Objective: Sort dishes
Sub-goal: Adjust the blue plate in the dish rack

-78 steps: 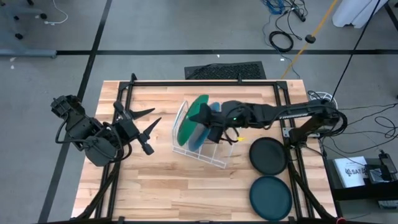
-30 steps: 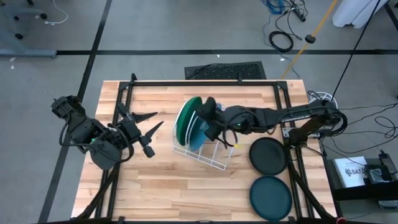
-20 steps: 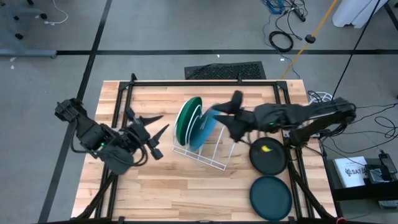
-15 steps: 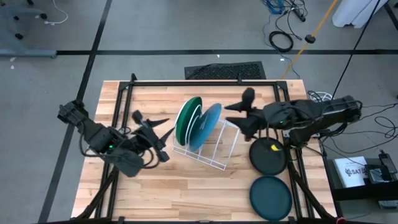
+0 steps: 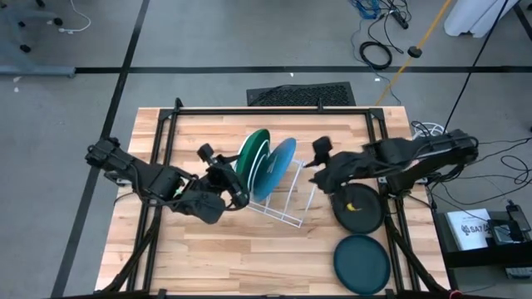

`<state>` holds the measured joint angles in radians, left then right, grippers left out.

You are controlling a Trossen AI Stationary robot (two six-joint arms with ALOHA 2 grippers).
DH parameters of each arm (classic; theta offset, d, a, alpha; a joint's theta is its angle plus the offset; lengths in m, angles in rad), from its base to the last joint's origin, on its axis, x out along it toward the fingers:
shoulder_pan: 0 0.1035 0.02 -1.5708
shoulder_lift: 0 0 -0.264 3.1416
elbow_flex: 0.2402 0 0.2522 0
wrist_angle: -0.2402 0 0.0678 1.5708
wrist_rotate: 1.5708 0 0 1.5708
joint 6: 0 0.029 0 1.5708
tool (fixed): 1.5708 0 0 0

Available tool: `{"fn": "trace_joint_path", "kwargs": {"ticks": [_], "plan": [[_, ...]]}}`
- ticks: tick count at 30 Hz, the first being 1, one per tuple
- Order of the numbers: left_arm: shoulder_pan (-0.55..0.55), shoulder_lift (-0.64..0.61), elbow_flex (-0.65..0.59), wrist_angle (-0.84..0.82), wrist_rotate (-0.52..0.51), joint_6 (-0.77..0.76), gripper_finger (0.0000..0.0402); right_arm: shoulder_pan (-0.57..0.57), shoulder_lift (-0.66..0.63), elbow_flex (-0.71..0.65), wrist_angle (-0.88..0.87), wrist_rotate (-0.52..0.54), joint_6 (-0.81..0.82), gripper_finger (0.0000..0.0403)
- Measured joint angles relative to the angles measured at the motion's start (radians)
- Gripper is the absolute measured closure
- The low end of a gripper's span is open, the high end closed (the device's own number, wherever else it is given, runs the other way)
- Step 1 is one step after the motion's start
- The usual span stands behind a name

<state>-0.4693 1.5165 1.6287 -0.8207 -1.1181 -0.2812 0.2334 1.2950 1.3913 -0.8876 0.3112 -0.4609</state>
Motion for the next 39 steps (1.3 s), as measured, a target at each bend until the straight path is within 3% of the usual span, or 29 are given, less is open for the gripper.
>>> {"fn": "trace_joint_path", "kwargs": {"ticks": [5, 13, 19, 28, 39], "plan": [[-0.014, 0.0, 0.0, 0.001, 0.016, -0.002, 0.0233, -0.007, 0.085, 0.0, -0.012, -0.013, -0.019, 0.0215], [-0.052, -0.004, 0.0, 0.004, 0.017, -0.009, 0.0233, -0.058, 0.185, 0.0, 0.05, -0.028, -0.071, 0.028], [-0.07, -0.004, 0.0, 0.003, 0.017, -0.029, 0.0233, -0.11, 0.21, 0.0, 0.139, -0.026, -0.121, 0.0307], [-0.075, -0.004, 0.0, 0.0, 0.016, -0.054, 0.0233, -0.157, 0.217, 0.0, 0.393, -0.026, -0.231, 0.0312], [-0.076, -0.004, 0.0, 0.001, 0.015, -0.055, 0.0233, -0.162, 0.226, 0.0, 0.443, -0.054, -0.288, 0.0299]]}}
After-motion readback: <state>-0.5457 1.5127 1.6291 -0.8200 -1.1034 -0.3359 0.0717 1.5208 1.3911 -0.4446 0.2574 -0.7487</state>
